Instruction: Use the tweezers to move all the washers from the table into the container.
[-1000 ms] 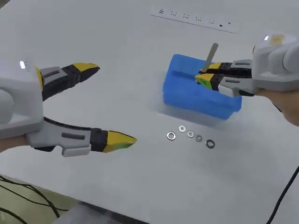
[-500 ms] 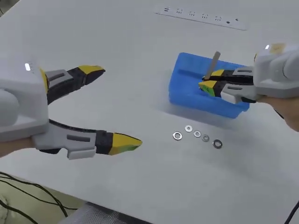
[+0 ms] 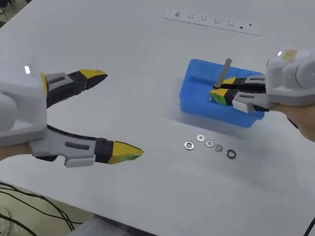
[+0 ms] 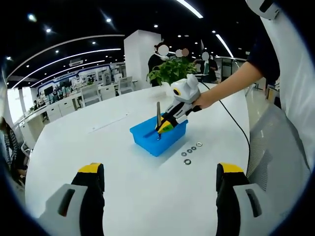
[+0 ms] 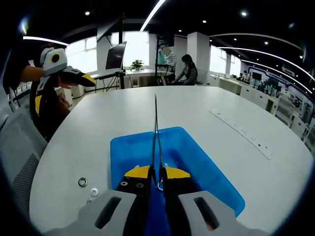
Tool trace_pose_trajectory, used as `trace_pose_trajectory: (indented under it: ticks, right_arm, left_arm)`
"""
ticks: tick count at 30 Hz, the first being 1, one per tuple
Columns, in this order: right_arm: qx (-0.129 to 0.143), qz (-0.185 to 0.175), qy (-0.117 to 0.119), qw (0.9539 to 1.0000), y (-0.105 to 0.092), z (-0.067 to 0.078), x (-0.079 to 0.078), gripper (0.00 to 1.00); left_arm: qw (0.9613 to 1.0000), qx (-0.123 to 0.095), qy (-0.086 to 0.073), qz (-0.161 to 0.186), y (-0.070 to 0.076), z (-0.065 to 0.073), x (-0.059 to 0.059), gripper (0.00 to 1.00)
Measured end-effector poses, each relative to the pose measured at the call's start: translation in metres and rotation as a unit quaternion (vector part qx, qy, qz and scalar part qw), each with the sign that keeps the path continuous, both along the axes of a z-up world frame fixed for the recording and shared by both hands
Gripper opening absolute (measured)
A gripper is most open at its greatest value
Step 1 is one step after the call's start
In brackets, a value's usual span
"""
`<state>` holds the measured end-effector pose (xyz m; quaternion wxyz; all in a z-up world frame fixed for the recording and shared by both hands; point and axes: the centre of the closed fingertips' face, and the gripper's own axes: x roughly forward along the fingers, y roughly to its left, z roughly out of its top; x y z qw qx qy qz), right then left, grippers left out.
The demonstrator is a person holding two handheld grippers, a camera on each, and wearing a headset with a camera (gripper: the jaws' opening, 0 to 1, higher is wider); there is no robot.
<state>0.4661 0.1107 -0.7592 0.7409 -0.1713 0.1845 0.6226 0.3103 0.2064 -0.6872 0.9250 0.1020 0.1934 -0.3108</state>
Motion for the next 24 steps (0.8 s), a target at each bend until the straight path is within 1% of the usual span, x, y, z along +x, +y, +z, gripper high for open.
trace_pose_trajectory:
  ticks: [5, 7, 9, 11, 12, 13, 14, 15, 17, 18, 21, 23, 24]
  right_arm:
    - [0.000, 0.002, -0.006, 1.0000, -0.002, 0.006, -0.001, 0.09]
    - [-0.001, 0.005, -0.009, 0.9999, -0.003, 0.008, -0.002, 0.09]
    - [-0.006, 0.013, -0.016, 0.9998, -0.004, 0.011, -0.005, 0.09]
    - [-0.015, 0.030, -0.026, 0.9991, -0.005, 0.013, -0.009, 0.09]
    - [-0.018, 0.036, -0.035, 0.9986, -0.005, 0.015, -0.009, 0.09]
    - [-0.017, 0.036, -0.035, 0.9986, -0.005, 0.017, -0.011, 0.09]
    - [-0.016, 0.037, -0.035, 0.9986, -0.005, 0.019, -0.012, 0.09]
    - [-0.015, 0.039, -0.036, 0.9985, -0.005, 0.020, -0.013, 0.09]
    - [-0.016, 0.040, -0.039, 0.9983, -0.006, 0.021, -0.014, 0.09]
    - [-0.017, 0.041, -0.039, 0.9983, -0.006, 0.021, -0.015, 0.09]
    - [-0.019, 0.043, -0.041, 0.9981, -0.006, 0.022, -0.019, 0.09]
    - [-0.020, 0.045, -0.042, 0.9979, -0.006, 0.022, -0.020, 0.09]
    - [-0.020, 0.046, -0.043, 0.9978, -0.006, 0.023, -0.021, 0.09]
  left_arm:
    - [0.9999, -0.011, -0.008, 0.000, -0.002, 0.006, 0.005, 1.00]
    - [0.9997, -0.020, -0.013, 0.001, -0.004, 0.009, 0.010, 1.00]
    - [0.9997, -0.019, -0.015, -0.001, -0.006, 0.010, 0.015, 1.00]
    - [0.9995, -0.026, -0.018, -0.003, -0.008, 0.012, 0.023, 1.00]
    - [0.9990, -0.039, -0.022, -0.003, -0.011, 0.015, 0.030, 1.00]
    - [0.9988, -0.042, -0.024, -0.003, -0.012, 0.016, 0.032, 1.00]
    - [0.9983, -0.051, -0.027, -0.006, -0.015, 0.018, 0.039, 1.00]
    - [0.9981, -0.056, -0.027, -0.009, -0.018, 0.019, 0.043, 1.00]
    - [0.9978, -0.057, -0.031, -0.017, -0.026, 0.022, 0.055, 1.00]
    - [0.9974, -0.061, -0.031, -0.022, -0.030, 0.023, 0.059, 1.00]
    - [0.9954, -0.078, -0.040, -0.040, -0.048, 0.029, 0.077, 0.99]
    - [0.9943, -0.084, -0.040, -0.050, -0.058, 0.030, 0.089, 0.96]
    - [0.9942, -0.083, -0.038, -0.056, -0.062, 0.029, 0.093, 0.92]
